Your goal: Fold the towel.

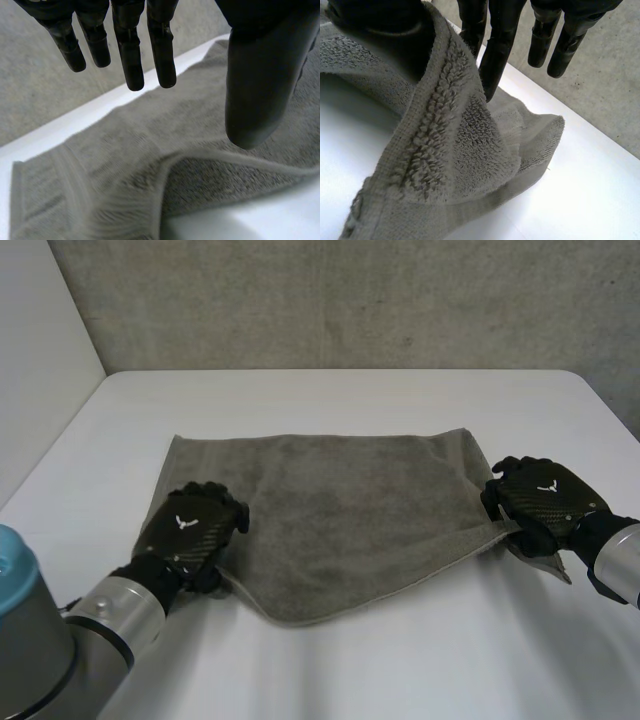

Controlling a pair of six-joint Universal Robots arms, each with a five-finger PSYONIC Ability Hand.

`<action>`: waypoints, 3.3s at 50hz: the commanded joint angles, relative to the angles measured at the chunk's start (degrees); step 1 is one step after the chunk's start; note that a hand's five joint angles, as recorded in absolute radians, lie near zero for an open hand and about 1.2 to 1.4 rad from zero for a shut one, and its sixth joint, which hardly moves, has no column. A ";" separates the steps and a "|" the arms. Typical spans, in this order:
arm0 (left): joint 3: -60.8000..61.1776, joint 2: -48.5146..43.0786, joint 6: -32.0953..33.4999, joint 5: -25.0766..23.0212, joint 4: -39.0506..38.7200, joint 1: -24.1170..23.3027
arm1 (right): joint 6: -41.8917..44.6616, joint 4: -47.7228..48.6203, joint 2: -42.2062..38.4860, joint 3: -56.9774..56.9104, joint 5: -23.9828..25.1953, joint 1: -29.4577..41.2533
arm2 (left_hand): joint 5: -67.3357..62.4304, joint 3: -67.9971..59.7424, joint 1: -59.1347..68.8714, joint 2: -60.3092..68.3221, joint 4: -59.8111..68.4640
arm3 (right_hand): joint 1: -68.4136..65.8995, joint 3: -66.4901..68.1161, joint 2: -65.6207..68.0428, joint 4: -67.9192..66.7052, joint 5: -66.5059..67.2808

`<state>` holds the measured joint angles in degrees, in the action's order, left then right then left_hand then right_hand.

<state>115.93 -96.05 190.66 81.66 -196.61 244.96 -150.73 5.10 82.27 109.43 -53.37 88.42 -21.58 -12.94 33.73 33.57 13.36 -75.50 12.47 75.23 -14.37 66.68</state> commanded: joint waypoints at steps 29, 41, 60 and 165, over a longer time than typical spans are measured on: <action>-1.58 -10.56 9.47 8.43 -10.02 0.87 | 0.17 0.00 -0.53 0.26 0.02 0.08 | -8.91 2.94 6.76 6.92 -3.36 | -4.50 -2.47 4.77 4.37 3.32; -1.41 -8.62 11.40 8.25 -10.90 6.23 | 0.17 -0.09 -0.44 0.35 0.02 0.08 | -13.77 2.94 11.62 11.79 -3.36 | -4.50 -2.47 4.77 4.37 3.32; 0.09 -6.08 20.44 7.37 -9.24 6.94 | -0.18 -2.28 -0.01 -0.53 0.37 -0.62 | -43.10 2.94 40.95 41.11 -3.36 | -4.50 -2.47 4.77 4.37 3.32; -44.12 -40.62 31.00 -11.09 -3.08 13.35 | 9.31 -3.17 -33.14 -38.41 -6.04 5.09 | -48.42 2.94 46.27 46.43 -3.36 | -4.50 -2.47 4.77 4.37 3.32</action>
<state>71.28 -136.90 221.55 70.57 -199.22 258.25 -141.36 1.64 48.91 70.98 -59.44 93.54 -67.07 -12.93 73.69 77.19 13.36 -75.48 12.47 75.24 -14.37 67.63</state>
